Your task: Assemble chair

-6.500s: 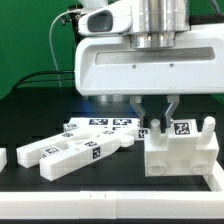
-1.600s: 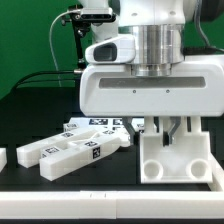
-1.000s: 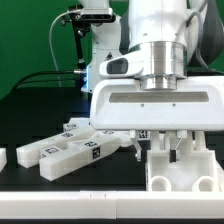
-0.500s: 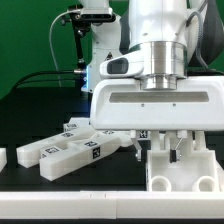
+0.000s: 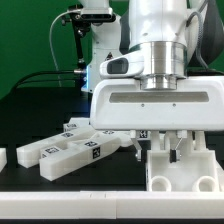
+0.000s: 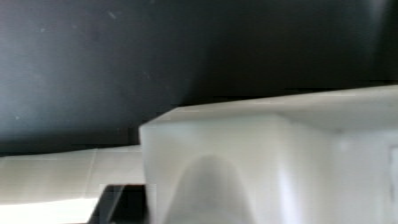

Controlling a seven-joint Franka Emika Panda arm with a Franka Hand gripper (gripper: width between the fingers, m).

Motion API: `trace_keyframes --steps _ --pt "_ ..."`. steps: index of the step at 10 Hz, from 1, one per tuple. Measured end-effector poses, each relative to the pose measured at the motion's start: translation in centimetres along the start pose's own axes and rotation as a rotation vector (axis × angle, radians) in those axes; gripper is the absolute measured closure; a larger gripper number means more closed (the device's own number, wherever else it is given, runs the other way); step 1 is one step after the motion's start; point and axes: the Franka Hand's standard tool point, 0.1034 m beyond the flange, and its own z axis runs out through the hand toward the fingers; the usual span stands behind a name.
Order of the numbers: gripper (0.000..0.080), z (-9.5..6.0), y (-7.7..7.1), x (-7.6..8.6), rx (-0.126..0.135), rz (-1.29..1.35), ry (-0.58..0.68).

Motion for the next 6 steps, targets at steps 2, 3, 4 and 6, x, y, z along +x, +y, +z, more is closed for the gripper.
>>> trace_keyframes --steps 2,3,4,6 --pt "0.0475 -0.18 1.01 -0.21 -0.002 0.018 -0.11" --pt "0.0475 -0.19 0.73 -0.04 0.001 0.026 -0.165" --pt "0.0475 -0.18 0.71 0.06 0.003 0.032 -0.198" --pt "0.0475 0.24 0.31 0.47 0.002 0.023 -0.116"
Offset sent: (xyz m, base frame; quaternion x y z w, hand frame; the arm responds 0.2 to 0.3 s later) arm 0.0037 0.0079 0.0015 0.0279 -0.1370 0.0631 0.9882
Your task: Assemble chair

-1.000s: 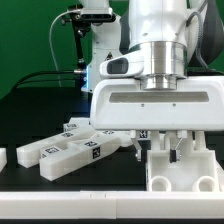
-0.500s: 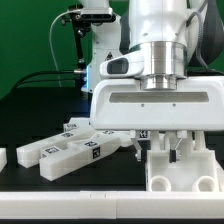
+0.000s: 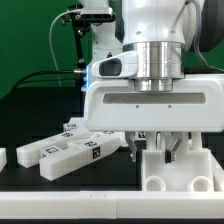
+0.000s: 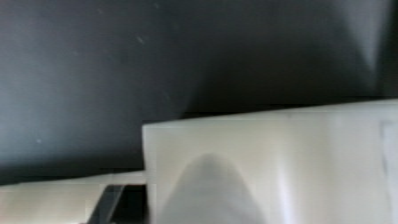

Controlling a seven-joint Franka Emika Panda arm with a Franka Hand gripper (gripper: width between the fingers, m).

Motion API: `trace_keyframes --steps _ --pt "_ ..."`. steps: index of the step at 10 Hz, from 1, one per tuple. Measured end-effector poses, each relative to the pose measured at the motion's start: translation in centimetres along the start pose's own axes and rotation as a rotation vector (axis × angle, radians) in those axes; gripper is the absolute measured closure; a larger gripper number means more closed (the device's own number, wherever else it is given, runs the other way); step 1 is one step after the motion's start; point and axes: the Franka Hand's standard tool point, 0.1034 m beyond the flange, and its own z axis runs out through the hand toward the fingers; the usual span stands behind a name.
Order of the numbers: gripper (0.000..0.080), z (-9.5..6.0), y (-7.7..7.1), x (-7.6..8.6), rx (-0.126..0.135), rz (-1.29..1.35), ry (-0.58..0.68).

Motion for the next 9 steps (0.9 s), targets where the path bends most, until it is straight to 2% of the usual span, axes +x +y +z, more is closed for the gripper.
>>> trace_keyframes --steps 1,4,6,7,9 --pt "0.0475 -0.03 -0.12 -0.21 -0.002 -0.008 0.048" --pt "0.0475 -0.12 -0.3 -0.15 0.0 -0.014 0.08" --pt "0.0232 -0.08 -0.26 -0.18 0.0 -0.014 0.076" --pt "0.0176 -0.07 -0.26 -0.19 0.0 -0.014 0.076" --pt "0.0154 -0.06 -0.37 -0.19 0.001 -0.011 0.05"
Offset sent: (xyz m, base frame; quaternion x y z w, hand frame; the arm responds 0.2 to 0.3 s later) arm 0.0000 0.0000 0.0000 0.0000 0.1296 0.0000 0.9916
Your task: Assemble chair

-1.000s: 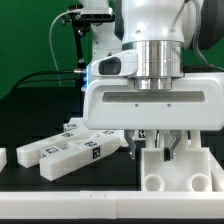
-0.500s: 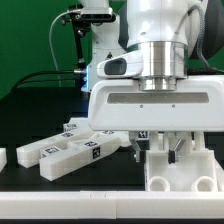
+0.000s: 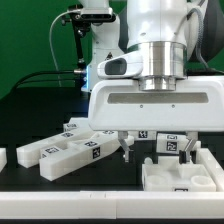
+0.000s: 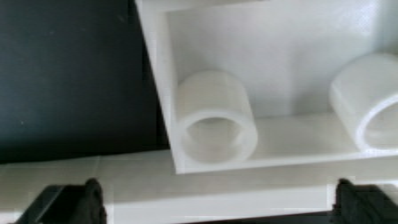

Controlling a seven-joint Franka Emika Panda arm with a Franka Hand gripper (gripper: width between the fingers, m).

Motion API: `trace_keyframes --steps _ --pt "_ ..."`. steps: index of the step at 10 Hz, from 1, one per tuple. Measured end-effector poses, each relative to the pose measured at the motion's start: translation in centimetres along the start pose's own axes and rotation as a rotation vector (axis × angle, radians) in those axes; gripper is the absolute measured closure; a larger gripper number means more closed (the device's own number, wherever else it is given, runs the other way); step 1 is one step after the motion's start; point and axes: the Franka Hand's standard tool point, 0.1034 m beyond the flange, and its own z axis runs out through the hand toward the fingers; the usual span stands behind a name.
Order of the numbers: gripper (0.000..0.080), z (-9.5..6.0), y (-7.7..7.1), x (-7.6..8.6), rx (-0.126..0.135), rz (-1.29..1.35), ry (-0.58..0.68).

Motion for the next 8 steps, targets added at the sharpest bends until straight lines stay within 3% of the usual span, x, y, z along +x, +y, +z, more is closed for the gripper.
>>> trace_keyframes --steps 3,7,8 --pt "0.015 -0.9 0.8 1.4 0.009 0.031 -0.092" --pt "0.015 -0.7 0.9 0.8 0.01 0.039 -0.122" --pt "0.015 -0.4 2.0 0.0 0.035 0.114 -0.195"
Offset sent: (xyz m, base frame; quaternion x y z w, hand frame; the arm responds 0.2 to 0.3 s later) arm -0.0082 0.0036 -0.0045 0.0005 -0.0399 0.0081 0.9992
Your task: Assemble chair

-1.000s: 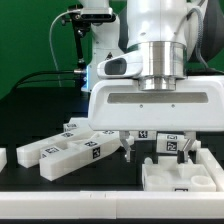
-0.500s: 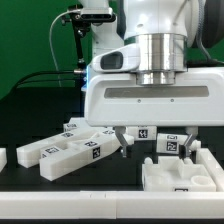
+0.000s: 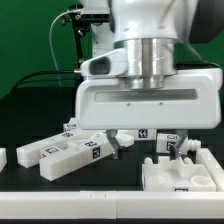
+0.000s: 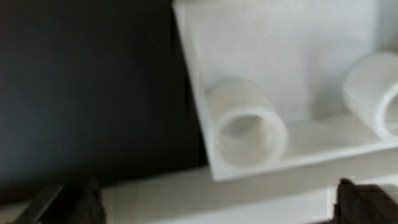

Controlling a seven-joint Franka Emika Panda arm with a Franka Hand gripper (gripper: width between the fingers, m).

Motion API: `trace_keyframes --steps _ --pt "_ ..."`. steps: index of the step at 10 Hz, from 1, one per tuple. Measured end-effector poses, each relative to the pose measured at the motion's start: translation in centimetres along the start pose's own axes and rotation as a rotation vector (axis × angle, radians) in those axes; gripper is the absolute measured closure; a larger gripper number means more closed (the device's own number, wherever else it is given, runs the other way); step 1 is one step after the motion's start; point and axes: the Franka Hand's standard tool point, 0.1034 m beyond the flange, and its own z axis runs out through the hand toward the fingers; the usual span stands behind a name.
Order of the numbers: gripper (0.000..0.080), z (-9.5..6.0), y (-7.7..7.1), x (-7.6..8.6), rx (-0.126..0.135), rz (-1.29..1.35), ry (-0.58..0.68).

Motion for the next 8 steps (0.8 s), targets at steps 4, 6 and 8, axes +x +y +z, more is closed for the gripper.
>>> trace_keyframes --steps 4,6,8 --pt "0.015 1.2 0.4 -0.9 0.031 0.074 -0.115" --pt "0.015 1.5 0.3 -1.1 0.023 0.056 -0.119" --pt "0.015 2.9 -1.0 -2.3 -0.022 -0.086 -0.141"
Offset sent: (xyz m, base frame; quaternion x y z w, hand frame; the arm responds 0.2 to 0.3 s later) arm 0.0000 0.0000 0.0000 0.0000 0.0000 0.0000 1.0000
